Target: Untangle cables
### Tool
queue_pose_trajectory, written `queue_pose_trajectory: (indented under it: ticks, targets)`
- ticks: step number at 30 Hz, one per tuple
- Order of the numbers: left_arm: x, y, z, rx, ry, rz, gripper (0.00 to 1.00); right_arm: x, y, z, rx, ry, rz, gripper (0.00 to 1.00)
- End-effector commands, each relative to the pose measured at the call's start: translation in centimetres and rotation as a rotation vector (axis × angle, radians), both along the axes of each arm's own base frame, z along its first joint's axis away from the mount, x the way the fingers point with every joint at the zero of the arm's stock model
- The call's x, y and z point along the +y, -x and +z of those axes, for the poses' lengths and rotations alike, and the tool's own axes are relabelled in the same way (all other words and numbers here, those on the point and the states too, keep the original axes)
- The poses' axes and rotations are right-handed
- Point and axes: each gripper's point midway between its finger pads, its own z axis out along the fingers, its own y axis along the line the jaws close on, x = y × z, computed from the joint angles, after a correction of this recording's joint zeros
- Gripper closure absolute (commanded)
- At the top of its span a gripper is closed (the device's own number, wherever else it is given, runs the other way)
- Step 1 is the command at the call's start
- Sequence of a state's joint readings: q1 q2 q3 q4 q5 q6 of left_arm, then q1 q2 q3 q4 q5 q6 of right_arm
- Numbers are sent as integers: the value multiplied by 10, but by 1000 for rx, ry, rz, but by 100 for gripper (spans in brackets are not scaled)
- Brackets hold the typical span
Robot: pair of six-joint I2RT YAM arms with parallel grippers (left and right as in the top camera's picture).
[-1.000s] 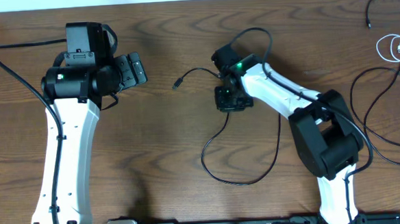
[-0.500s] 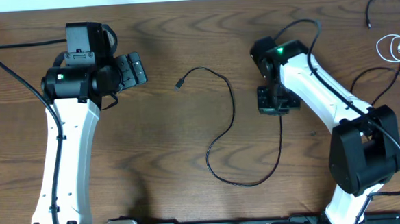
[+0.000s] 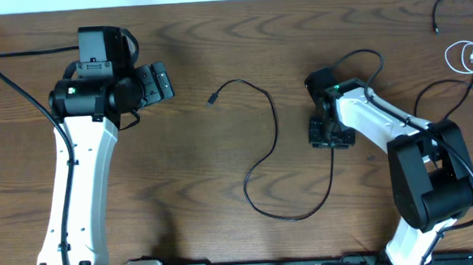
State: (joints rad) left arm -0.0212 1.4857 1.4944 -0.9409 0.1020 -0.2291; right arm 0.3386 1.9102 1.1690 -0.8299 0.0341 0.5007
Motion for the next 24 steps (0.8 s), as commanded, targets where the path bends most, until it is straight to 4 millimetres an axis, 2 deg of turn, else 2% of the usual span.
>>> queue_pose_trajectory:
  ticks: [1, 2, 3, 4, 7, 8, 10, 12, 16, 19, 22, 24]
  targets:
    - [3, -1, -3, 11, -5, 9, 5, 1, 19, -26, 49, -23, 5, 73]
    - [3, -1, -3, 11, -5, 9, 5, 4, 21, -29, 48, -40, 3, 79]
    - [3, -1, -3, 11, -5, 9, 5, 7, 21, -32, 41, -63, 4, 94]
    - [3, -1, -3, 11, -5, 10, 5, 9, 19, -32, 36, -72, 5, 99]
    - [3, -3, -2, 4, -5, 9, 5, 25, 9, -27, 7, -152, 71, 99]
    - [3, -3, -2, 0, -5, 10, 5, 40, -1, -17, -12, -225, 110, 99]
    - [3, -3, -2, 1, -5, 9, 5, 55, -11, -6, -34, -294, 137, 99]
    - [3, -2, -2, 5, -4, 9, 5, 78, -27, 16, -72, -406, 173, 99]
    - [3, -3, -2, 4, -4, 9, 5, 109, -45, 45, -126, -555, 216, 99]
    - [2, -2, -2, 5, -3, 8, 5, 129, -50, 51, -168, -584, 224, 99]
    - [-12, 0, -5, 16, 38, -34, 6, 138, -53, 49, -196, -546, 207, 99]
    - [-18, 3, -14, 42, 33, -60, 10, 141, -55, 48, -211, -524, 176, 99]
